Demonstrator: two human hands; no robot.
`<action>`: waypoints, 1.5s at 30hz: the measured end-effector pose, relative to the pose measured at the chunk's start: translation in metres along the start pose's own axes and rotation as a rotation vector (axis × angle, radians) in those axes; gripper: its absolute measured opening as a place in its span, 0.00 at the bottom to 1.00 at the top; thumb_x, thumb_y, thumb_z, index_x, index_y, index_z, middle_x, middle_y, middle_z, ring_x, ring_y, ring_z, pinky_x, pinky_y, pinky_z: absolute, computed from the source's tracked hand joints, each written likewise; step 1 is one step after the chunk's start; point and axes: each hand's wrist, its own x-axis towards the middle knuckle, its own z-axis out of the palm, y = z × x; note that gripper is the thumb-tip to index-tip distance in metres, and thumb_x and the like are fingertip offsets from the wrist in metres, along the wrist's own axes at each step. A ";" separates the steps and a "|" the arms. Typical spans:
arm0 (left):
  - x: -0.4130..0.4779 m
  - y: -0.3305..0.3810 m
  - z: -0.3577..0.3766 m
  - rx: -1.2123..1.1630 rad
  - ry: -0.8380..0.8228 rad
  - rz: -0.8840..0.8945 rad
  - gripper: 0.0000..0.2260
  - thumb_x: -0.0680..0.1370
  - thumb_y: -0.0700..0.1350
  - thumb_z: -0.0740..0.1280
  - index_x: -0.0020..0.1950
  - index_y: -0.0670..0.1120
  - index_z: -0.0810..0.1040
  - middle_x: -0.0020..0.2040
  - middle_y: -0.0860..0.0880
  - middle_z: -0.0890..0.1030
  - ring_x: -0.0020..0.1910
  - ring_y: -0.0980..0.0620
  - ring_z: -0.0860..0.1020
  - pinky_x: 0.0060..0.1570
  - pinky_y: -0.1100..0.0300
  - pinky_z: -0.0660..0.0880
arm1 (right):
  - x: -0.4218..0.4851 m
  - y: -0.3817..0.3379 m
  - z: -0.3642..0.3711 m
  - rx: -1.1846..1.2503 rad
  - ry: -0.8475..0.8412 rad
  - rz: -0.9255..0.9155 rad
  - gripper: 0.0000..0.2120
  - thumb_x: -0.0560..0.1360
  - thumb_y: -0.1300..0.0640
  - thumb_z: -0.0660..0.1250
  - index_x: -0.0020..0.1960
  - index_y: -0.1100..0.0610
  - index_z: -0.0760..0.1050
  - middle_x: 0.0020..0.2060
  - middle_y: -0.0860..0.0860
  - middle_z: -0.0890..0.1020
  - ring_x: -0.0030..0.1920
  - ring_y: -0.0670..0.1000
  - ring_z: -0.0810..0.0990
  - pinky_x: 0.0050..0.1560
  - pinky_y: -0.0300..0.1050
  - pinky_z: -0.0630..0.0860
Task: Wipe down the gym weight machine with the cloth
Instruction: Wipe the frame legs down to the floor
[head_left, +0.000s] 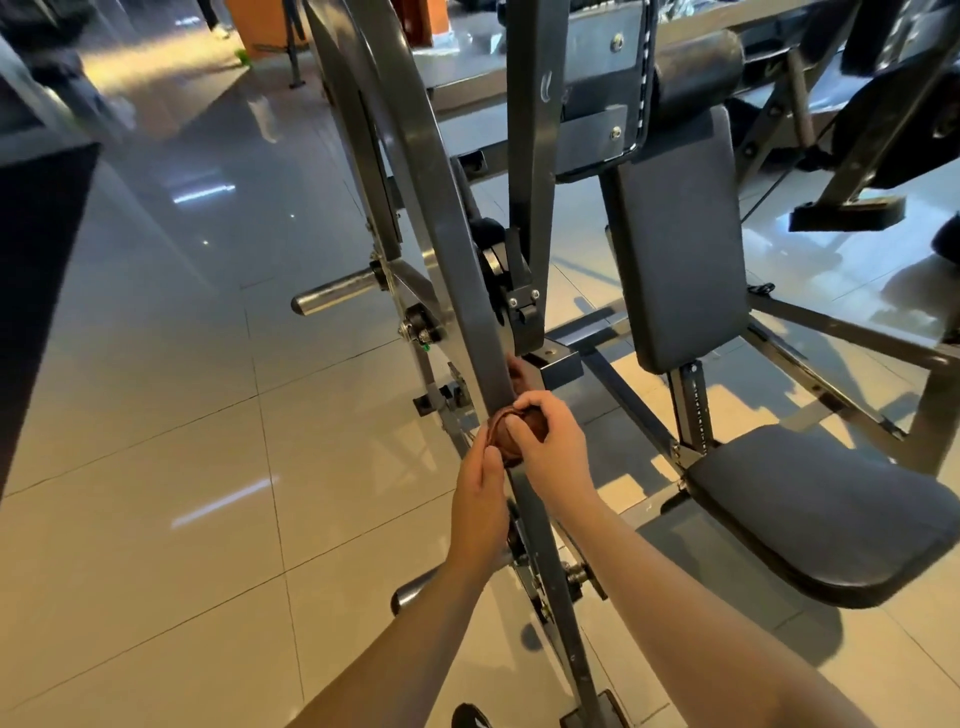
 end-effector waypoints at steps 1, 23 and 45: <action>-0.001 -0.002 0.004 0.000 0.021 0.000 0.15 0.86 0.56 0.53 0.73 0.65 0.67 0.66 0.66 0.74 0.65 0.67 0.72 0.65 0.66 0.69 | -0.003 0.009 -0.002 -0.006 -0.022 -0.001 0.06 0.81 0.56 0.67 0.53 0.45 0.75 0.51 0.38 0.76 0.54 0.40 0.76 0.52 0.32 0.74; 0.005 0.084 0.071 -0.028 0.573 0.088 0.11 0.87 0.50 0.54 0.59 0.55 0.75 0.53 0.53 0.80 0.54 0.54 0.79 0.52 0.58 0.76 | 0.072 -0.066 -0.045 0.118 -0.408 -0.263 0.09 0.80 0.60 0.68 0.55 0.47 0.75 0.58 0.42 0.73 0.58 0.37 0.73 0.52 0.28 0.73; -0.030 -0.011 0.116 -0.015 0.630 -0.153 0.18 0.87 0.50 0.56 0.77 0.58 0.67 0.73 0.58 0.71 0.71 0.59 0.68 0.67 0.63 0.65 | 0.051 0.080 -0.084 0.065 -0.560 -0.025 0.10 0.78 0.62 0.69 0.48 0.46 0.77 0.50 0.46 0.80 0.52 0.44 0.79 0.49 0.33 0.78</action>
